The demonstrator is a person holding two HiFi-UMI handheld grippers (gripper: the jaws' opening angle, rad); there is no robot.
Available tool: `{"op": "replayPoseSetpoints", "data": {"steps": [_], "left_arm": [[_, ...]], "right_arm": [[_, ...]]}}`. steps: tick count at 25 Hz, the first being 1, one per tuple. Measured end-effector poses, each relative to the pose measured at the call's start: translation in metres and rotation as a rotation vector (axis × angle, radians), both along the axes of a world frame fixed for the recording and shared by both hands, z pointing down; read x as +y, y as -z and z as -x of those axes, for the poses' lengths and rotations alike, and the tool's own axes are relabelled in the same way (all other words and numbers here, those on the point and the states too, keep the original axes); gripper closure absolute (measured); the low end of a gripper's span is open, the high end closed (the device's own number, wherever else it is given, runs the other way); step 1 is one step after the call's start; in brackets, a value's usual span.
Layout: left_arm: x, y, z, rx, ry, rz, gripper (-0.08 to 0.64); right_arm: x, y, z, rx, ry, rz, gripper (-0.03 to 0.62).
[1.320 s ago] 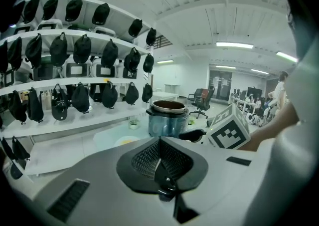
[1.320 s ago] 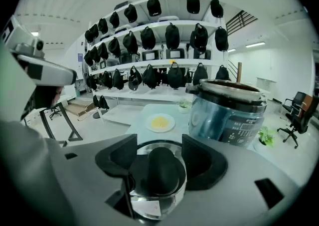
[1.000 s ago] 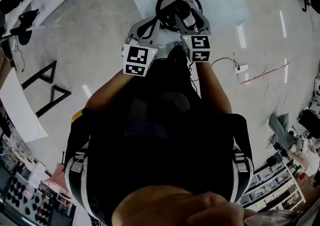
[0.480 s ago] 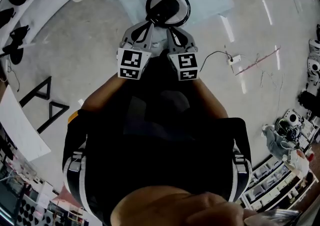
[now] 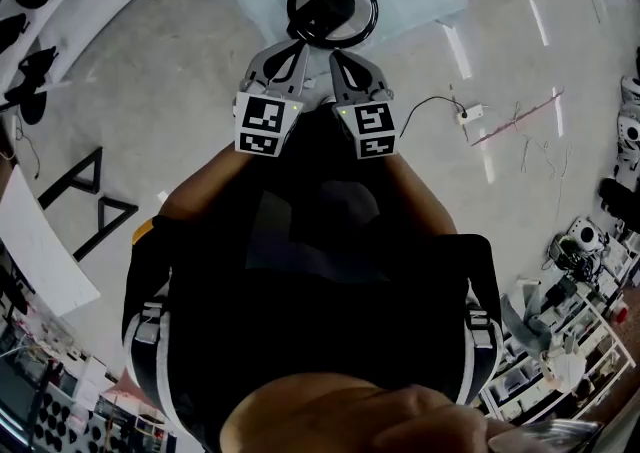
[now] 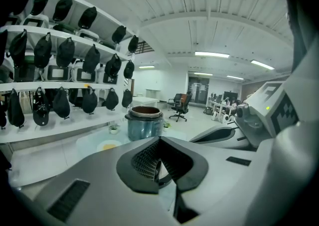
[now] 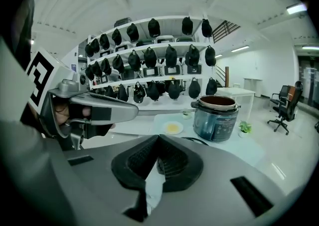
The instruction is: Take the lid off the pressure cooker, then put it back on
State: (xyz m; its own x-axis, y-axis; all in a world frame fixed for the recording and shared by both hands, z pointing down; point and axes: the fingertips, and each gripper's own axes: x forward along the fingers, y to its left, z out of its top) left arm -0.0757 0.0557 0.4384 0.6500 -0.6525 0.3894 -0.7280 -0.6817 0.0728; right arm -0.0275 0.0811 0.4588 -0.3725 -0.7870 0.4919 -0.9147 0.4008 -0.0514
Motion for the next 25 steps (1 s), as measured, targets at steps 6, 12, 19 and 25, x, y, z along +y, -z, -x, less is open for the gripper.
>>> {"op": "replayPoseSetpoints", "data": {"steps": [6, 12, 19, 25], "left_arm": [[0.009, -0.002, -0.016, -0.043, 0.005, 0.010, 0.552], [0.015, 0.003, -0.030, -0.088, 0.004, 0.008, 0.553], [0.015, 0.005, -0.040, -0.091, 0.024, 0.004, 0.554], [0.014, 0.002, -0.042, -0.088, 0.039, 0.013, 0.552]], "right_arm": [[0.003, 0.001, -0.013, -0.033, 0.015, 0.004, 0.574], [0.005, 0.005, -0.031, -0.067, 0.010, 0.002, 0.574], [0.004, 0.010, -0.044, -0.072, 0.017, -0.009, 0.574], [0.003, 0.005, -0.050, -0.064, 0.014, 0.003, 0.574]]}}
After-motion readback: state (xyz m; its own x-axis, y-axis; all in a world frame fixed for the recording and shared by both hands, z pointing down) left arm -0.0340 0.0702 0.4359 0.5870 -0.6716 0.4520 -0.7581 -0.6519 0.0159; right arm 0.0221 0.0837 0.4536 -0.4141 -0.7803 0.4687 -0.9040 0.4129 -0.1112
